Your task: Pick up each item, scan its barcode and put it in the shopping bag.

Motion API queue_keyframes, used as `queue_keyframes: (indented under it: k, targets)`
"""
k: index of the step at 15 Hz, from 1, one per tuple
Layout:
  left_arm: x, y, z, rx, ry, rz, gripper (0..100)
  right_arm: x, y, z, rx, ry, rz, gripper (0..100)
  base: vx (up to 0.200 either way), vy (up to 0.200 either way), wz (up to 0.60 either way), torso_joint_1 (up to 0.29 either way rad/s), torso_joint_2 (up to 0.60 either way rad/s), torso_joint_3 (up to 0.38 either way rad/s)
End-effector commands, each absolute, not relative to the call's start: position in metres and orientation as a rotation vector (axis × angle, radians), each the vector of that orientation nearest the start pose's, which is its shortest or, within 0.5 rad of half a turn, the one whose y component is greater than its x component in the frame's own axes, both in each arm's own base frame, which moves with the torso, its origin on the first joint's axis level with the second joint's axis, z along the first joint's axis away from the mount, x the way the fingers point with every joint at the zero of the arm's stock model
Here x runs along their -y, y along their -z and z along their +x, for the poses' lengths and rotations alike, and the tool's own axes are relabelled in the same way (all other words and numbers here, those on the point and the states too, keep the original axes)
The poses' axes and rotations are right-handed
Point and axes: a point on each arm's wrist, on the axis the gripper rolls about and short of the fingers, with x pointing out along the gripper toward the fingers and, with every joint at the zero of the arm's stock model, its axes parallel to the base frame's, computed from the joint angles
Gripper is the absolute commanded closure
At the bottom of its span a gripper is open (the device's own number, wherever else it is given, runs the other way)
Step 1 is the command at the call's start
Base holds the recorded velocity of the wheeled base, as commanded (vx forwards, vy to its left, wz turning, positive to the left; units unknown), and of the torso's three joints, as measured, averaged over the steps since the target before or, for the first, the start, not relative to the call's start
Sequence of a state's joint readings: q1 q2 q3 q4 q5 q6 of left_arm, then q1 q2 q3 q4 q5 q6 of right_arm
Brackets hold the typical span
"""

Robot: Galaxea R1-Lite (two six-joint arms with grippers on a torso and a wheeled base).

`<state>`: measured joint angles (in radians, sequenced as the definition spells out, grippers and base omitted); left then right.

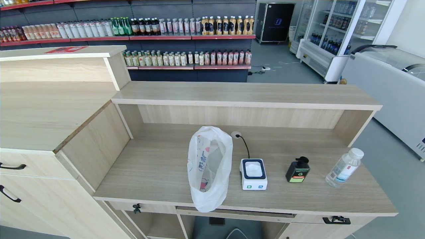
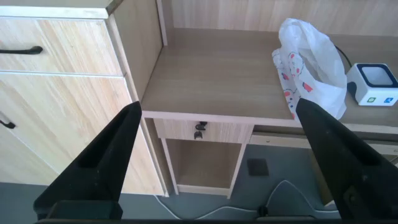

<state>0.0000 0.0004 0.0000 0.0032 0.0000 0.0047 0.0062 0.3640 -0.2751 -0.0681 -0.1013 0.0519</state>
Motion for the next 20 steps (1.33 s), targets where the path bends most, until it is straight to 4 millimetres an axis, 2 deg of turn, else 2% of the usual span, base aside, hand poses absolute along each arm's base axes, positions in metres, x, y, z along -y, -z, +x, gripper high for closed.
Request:
queue_keyframes:
  k: [1, 4, 6, 8, 9, 13, 16, 20]
  targets:
    - [0.000, -0.075, -0.023, -0.003, 0.000, 0.005, 0, 0.002, -0.203, 0.110, -0.211, 0.089, -0.037, 0, 0.000, 0.000, 0.00, 0.000, 0.00, 0.000]
    - [0.000, -0.075, -0.023, -0.003, 0.000, 0.005, 0, 0.011, -0.175, 0.171, -0.330, 0.135, -0.053, 0, 0.000, 0.000, 0.00, 0.000, 0.00, 0.000]
    - [0.000, -0.075, -0.023, -0.003, 0.000, 0.005, 0, 0.021, -0.157, 0.213, -0.331, 0.152, -0.071, 0, 0.000, 0.000, 0.00, 0.000, 0.00, 0.000]
    - [0.000, -0.075, -0.023, -0.003, 0.000, 0.005, 0, 0.027, -0.138, 0.237, -0.353, 0.058, -0.118, 0, 0.000, 0.000, 0.00, 0.000, 0.00, 0.000]
    - [0.000, -0.075, -0.023, -0.003, 0.000, 0.005, 0, 0.036, -0.119, 0.255, -0.359, -0.017, -0.169, 0, 0.000, 0.000, 0.00, 0.000, 0.00, 0.000]
    - [0.000, -0.075, -0.023, -0.003, 0.000, 0.005, 0, 0.058, -0.080, 0.284, -0.401, -0.242, -0.314, 0, 0.000, 0.000, 0.00, 0.000, 0.00, 0.000]
    - [0.000, -0.075, -0.023, -0.003, 0.000, 0.005, 0, 0.067, -0.052, 0.298, -0.435, -0.326, -0.369, 0, 0.000, 0.000, 0.00, 0.000, 0.00, 0.000]
    - [0.000, -0.075, -0.023, -0.003, 0.000, 0.005, 0, 0.076, -0.031, 0.320, -0.398, -0.434, -0.489, 0, 0.000, 0.000, 0.00, 0.000, 0.00, 0.000]
